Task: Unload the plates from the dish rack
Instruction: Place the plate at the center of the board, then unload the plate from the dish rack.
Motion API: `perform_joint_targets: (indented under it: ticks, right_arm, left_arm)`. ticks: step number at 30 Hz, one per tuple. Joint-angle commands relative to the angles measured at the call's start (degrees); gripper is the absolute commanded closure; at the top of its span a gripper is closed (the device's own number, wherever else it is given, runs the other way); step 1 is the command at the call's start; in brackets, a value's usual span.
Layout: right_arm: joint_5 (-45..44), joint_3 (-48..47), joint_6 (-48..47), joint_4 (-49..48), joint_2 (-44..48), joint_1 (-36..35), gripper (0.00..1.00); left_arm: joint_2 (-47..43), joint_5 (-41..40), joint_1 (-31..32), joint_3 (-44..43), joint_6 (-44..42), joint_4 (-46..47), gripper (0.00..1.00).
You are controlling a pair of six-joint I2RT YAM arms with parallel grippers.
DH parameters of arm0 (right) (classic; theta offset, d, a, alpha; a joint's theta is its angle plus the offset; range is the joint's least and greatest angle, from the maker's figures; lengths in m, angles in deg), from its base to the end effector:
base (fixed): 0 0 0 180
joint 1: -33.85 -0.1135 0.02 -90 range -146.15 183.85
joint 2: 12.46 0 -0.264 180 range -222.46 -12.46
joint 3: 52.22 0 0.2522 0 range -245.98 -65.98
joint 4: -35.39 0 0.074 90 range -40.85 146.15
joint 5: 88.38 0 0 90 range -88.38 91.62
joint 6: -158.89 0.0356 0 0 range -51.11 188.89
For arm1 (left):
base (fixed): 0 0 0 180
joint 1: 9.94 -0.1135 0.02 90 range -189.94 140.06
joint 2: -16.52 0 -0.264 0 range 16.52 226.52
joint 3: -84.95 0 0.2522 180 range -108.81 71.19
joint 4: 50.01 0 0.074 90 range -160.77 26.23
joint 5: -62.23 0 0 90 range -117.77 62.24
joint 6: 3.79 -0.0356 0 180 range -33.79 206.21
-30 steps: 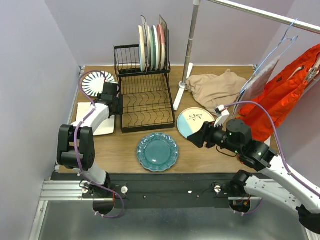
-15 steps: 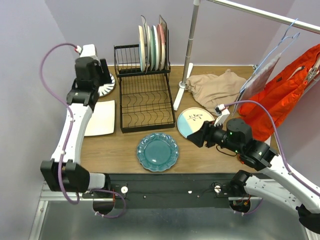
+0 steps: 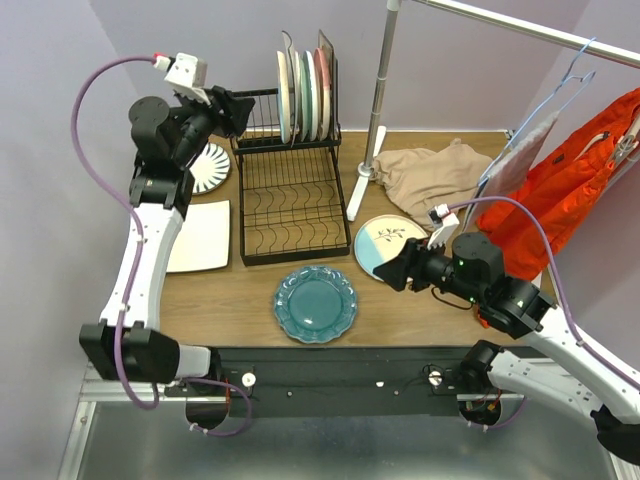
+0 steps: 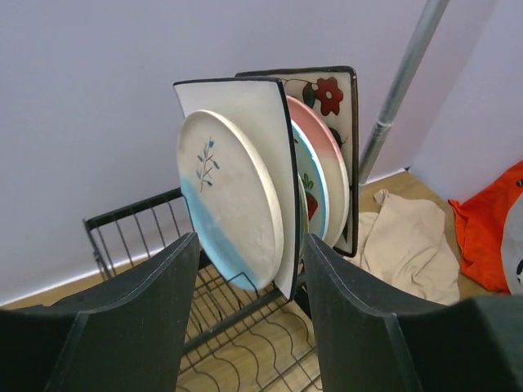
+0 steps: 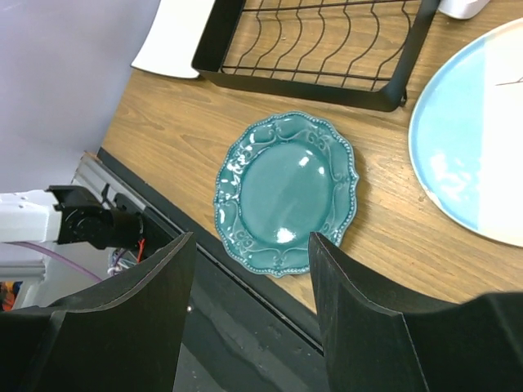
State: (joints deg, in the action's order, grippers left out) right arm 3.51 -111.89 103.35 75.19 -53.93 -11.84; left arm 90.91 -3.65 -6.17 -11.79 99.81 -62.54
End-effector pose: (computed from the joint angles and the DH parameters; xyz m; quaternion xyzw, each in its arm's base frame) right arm 0.1135 0.1179 0.3268 -0.0901 0.8221 0.3723 0.4213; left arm 0.2856 -0.0334 0.4818 0.1053 0.6412 -0.2460 0.7193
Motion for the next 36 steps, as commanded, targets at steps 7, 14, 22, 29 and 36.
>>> perform_joint_targets:
  ticks: [7, 14, 22, 29, 36]
  right_arm:
    - [-4.3, -3.1, -0.5, 0.2, -3.3, -0.2, 0.35]
    - [-5.2, -3.7, -0.2, 0.2, -3.8, -0.2, 0.35]
    - [-5.7, -4.4, 0.1, 0.2, -4.8, -0.2, 0.35]
    - [-6.4, -5.2, -0.3, 0.2, -4.9, -0.2, 0.35]
    - [-6.5, -5.9, -0.9, 0.2, -5.5, -0.3, 0.35]
  left_arm:
    - [13.7, 10.2, 1.2, -8.5, -0.6, 4.7, 0.43]
    - [17.7, 13.4, 2.4, -11.1, -1.7, 5.3, 0.43]
    - [22.5, 11.7, 4.3, -14.1, -1.6, 5.2, 0.44]
    - [25.8, 7.6, 6.0, -16.2, -2.8, 4.2, 0.47]
    - [26.7, 2.5, 6.8, -17.0, -5.1, 2.7, 0.51]
